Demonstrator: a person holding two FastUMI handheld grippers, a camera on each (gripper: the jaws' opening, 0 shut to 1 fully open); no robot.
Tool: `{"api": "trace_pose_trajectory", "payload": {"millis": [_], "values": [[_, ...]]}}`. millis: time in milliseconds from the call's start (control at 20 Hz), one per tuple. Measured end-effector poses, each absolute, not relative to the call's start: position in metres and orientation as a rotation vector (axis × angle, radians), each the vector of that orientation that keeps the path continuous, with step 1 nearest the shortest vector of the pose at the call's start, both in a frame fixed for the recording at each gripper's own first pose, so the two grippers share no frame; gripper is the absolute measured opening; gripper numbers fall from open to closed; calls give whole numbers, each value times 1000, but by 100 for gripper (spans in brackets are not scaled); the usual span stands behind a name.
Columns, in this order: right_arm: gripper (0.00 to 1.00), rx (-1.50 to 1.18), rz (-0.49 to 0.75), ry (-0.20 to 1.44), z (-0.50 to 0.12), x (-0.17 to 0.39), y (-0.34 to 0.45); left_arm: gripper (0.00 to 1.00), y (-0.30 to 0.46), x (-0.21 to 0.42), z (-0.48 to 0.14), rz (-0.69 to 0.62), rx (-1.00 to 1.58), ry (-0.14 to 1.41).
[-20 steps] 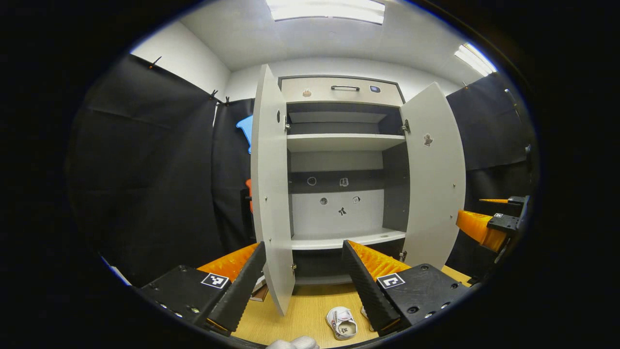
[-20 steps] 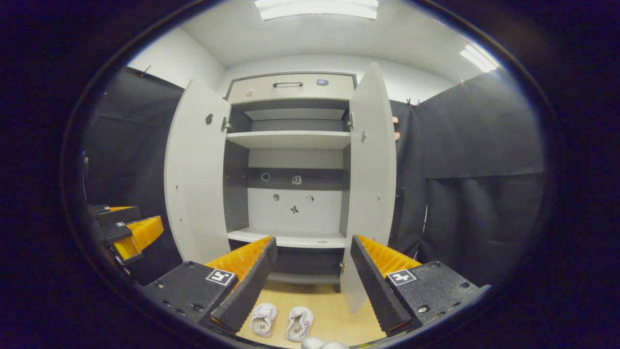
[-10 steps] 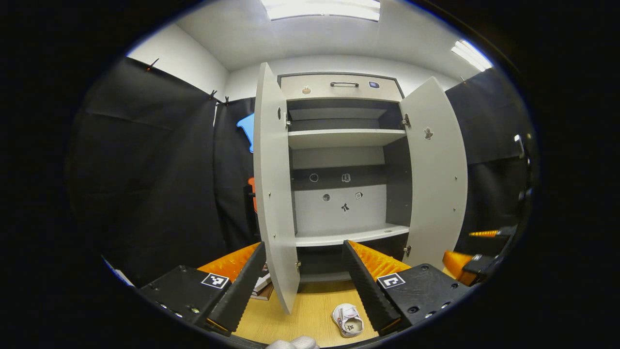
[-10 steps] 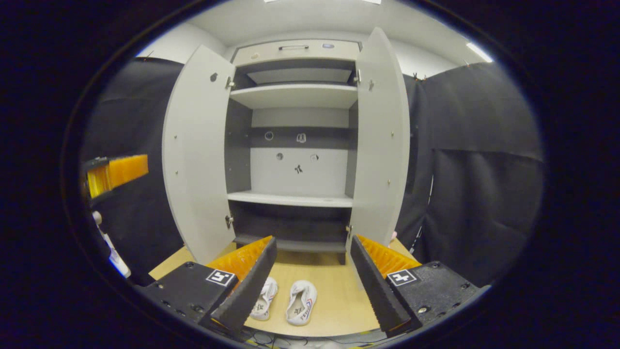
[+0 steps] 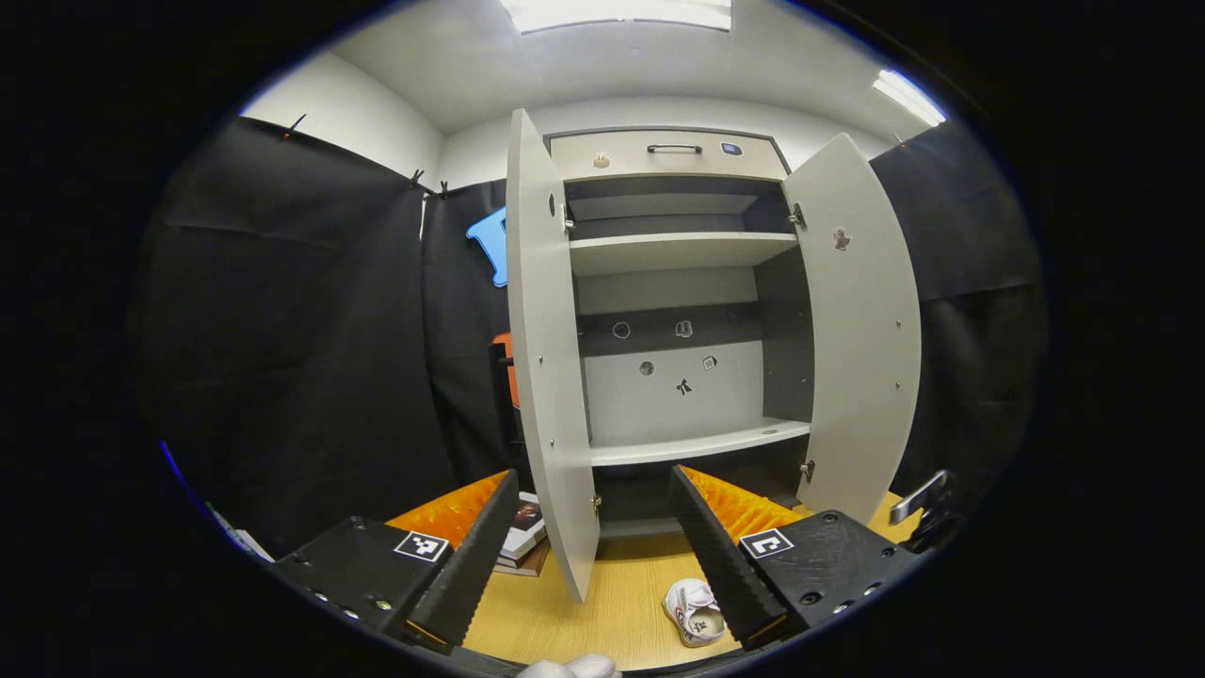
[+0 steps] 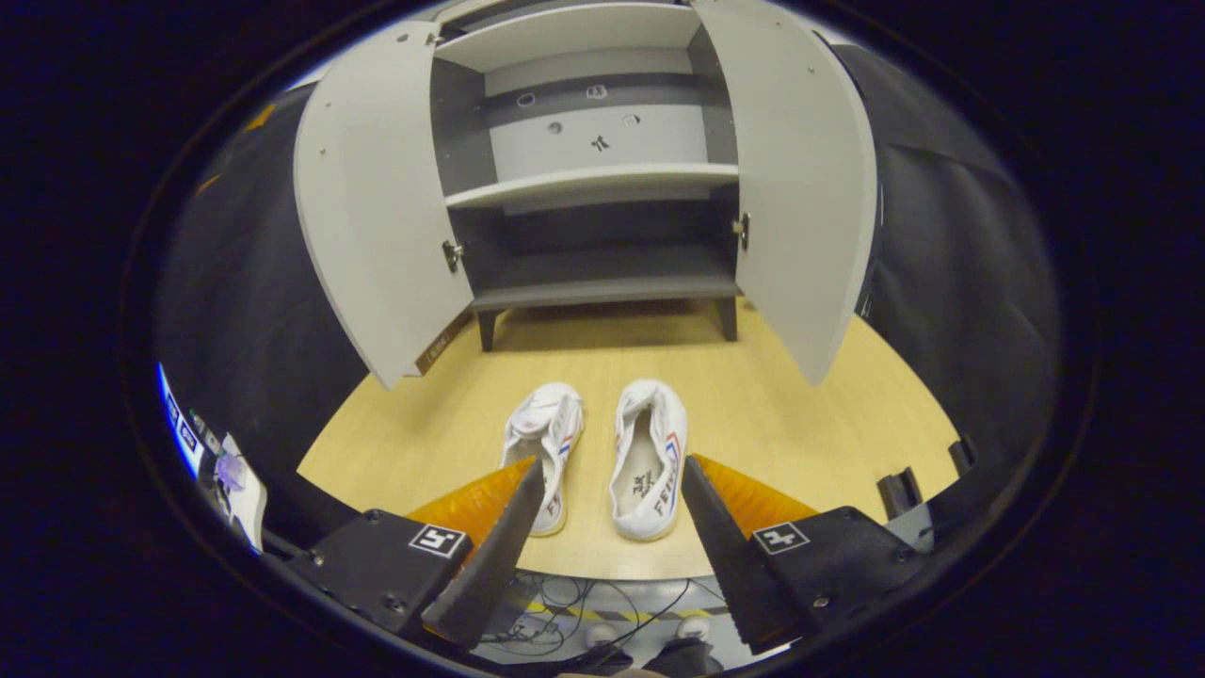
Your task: Grab one shoe with the right hand and put it into the shoe cabinet, grab the other shoe with the left hand and put it into the shoe cabinet; then close the right door with the right hand and the left door with the left hand.
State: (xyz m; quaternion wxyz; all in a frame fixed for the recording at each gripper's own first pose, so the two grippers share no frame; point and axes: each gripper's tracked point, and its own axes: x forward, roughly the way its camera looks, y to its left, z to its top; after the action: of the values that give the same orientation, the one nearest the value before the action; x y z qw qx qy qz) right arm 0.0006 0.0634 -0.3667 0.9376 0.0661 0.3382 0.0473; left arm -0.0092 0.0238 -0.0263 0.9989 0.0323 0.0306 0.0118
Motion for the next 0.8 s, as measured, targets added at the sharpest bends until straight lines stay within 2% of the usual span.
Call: {"api": "trace_pose_trajectory", "payload": {"millis": [600, 800], "values": [[89, 242, 35, 845, -466, 94, 73, 96, 50, 5, -33, 96, 92, 87], [81, 266, 35, 868, -482, 121, 80, 96, 58, 15, -42, 120, 102, 107]]}}
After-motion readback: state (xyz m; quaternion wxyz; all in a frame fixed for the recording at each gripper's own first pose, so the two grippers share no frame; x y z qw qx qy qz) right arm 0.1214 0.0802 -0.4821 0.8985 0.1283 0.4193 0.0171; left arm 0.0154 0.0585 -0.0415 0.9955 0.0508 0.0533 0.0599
